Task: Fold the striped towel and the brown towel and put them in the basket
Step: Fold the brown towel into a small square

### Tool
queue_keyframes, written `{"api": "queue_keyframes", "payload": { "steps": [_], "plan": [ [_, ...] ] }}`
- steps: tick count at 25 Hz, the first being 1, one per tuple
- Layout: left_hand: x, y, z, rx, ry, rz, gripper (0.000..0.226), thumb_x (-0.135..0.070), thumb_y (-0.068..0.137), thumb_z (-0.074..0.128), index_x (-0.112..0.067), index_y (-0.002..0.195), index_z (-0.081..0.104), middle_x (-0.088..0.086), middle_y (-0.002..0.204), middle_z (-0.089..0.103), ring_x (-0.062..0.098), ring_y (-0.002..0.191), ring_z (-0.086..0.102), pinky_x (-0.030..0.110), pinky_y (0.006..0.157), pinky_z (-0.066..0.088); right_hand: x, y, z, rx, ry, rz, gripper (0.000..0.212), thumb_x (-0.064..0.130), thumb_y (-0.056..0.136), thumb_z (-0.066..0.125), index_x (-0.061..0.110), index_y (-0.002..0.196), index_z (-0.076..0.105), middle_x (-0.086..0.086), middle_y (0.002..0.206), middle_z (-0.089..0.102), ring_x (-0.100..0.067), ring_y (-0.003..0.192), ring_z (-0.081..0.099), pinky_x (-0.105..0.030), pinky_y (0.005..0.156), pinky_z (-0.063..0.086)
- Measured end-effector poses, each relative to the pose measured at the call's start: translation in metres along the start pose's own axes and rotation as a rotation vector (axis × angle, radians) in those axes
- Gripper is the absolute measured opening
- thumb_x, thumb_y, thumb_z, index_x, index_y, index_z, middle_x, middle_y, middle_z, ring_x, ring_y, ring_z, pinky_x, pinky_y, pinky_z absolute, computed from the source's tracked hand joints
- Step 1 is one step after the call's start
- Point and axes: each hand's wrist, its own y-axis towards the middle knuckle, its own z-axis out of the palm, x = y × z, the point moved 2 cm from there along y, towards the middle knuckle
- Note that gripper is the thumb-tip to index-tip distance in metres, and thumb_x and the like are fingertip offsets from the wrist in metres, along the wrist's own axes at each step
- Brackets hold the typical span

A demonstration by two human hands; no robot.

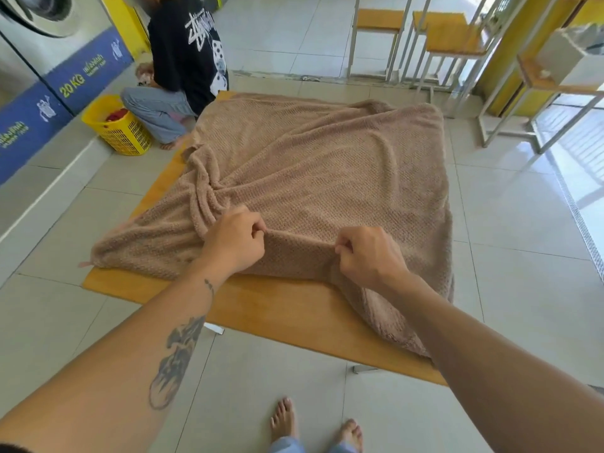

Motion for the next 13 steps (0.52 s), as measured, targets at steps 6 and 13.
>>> {"api": "queue_keyframes", "payload": {
  "steps": [6,13],
  "plan": [
    [-0.023,0.041,0.000,-0.215,-0.053,-0.069,0.012,-0.019,0.097,0.048,-0.020,0.096,0.059,-0.002,0.081,0.058,0.026,0.078,0.055,0.035,0.062,0.042,-0.003,0.033,-0.013,-0.054,0.151,0.145,0.014,0.015,0.089,0.049,0.021,0.084,0.061,0.002,0.081,0.064,-0.018,0.073,0.061,-0.035,0.061,0.052],
    [-0.029,0.039,0.040,0.188,-0.201,-0.055,0.033,-0.015,0.096,0.047,-0.025,0.128,0.045,-0.002,0.122,0.053,0.025,0.107,0.054,0.041,0.085,0.048,-0.039,0.009,-0.013,0.057,0.111,0.326,0.036,0.016,0.087,0.047,0.025,0.122,0.050,0.000,0.100,0.064,-0.020,0.085,0.062,-0.039,0.073,0.054]
  ]
}}
